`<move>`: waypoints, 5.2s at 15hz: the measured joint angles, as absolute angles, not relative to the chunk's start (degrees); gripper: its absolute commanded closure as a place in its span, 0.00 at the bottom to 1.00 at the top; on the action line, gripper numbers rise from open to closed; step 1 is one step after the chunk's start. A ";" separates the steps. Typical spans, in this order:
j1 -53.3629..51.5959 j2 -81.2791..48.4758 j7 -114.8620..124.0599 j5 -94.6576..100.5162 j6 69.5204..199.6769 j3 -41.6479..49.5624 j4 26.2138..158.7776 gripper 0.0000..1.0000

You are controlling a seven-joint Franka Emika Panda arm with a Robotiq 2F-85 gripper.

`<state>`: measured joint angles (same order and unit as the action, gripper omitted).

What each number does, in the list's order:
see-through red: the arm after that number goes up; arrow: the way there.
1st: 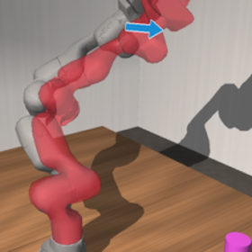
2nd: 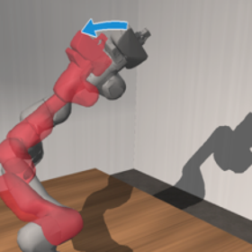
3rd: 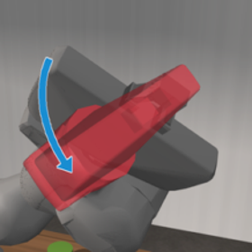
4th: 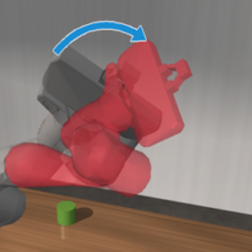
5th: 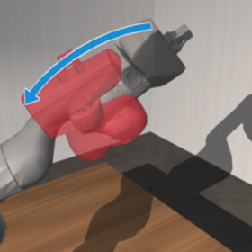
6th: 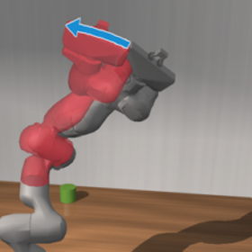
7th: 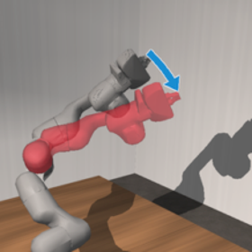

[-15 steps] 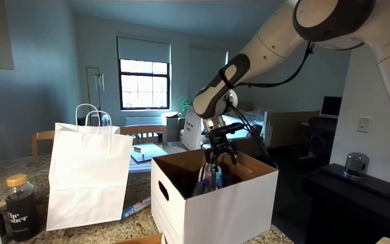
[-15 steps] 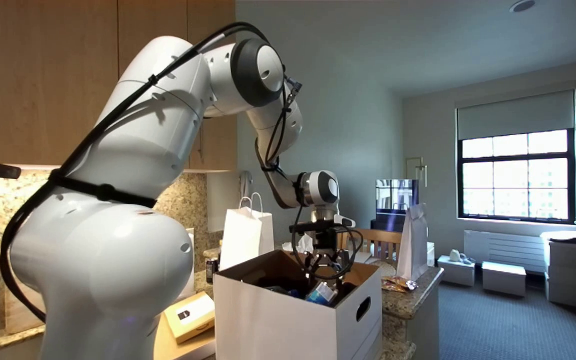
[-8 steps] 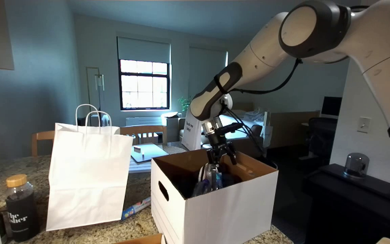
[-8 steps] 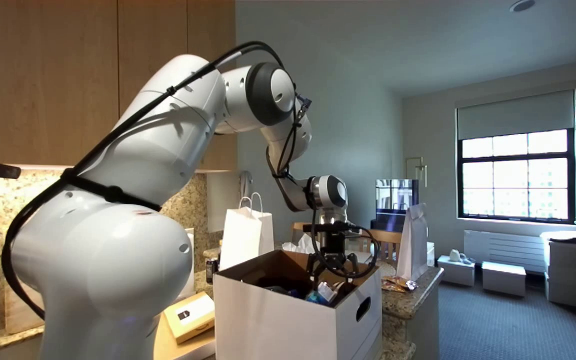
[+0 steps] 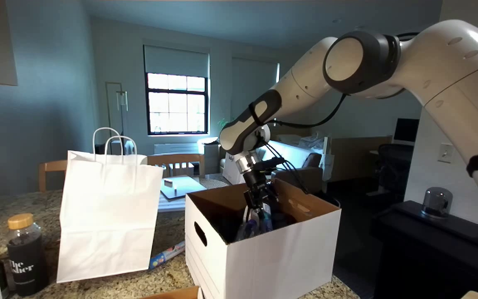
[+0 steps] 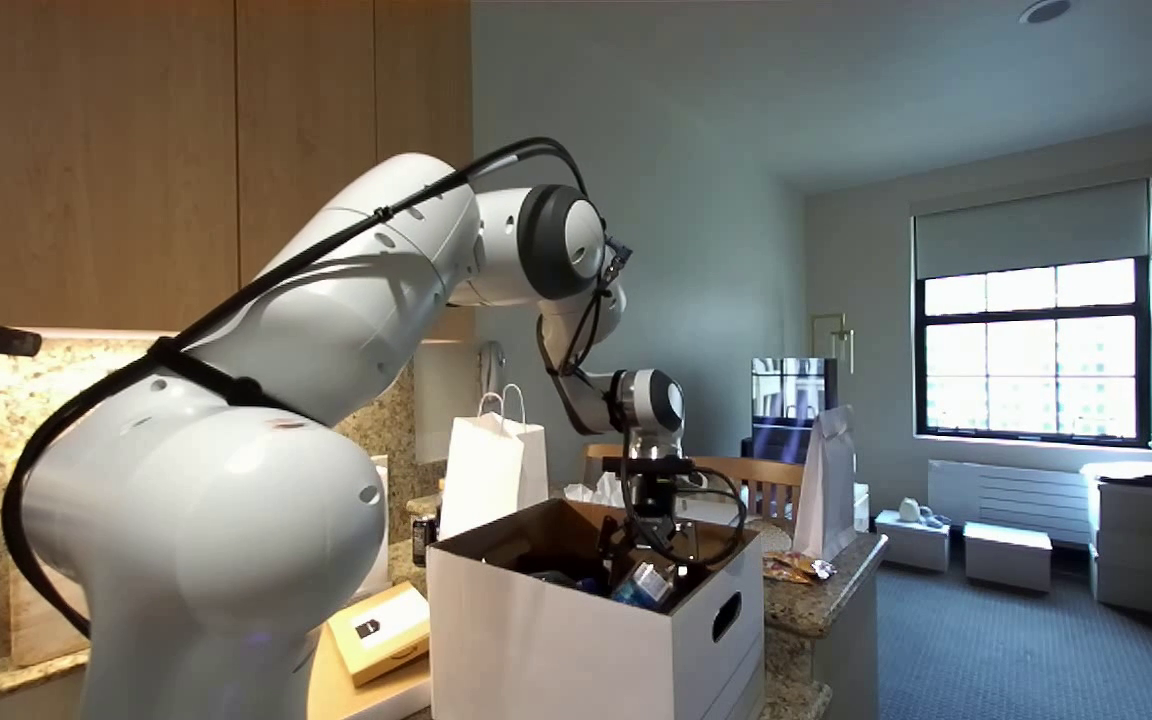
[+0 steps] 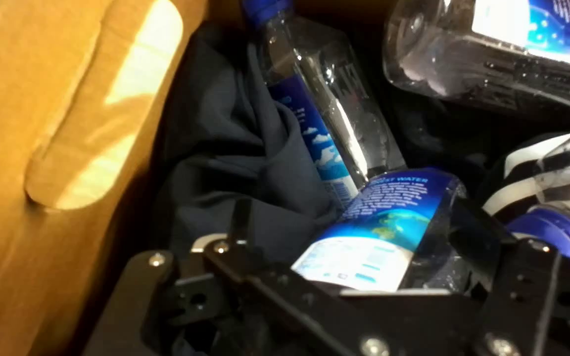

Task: Remove three empty water bottles from the white storage box

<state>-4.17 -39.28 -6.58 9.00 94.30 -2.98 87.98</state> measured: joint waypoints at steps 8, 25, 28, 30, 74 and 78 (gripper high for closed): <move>-3.66 -46.14 -6.52 3.27 94.51 -3.68 79.30 0.00; -2.58 -44.79 -4.28 -0.60 99.64 -4.13 81.20 0.00; -2.59 -44.80 -4.51 -0.66 99.63 -4.89 81.26 0.00; -2.60 -44.76 -5.25 -0.72 99.55 -5.60 81.27 0.00; -22.33 -13.73 17.80 15.57 117.54 -12.08 100.42 0.52; -28.63 -14.59 26.25 23.76 115.89 -13.72 98.13 0.52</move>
<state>-28.63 -14.59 26.25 23.76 115.89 -13.72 98.13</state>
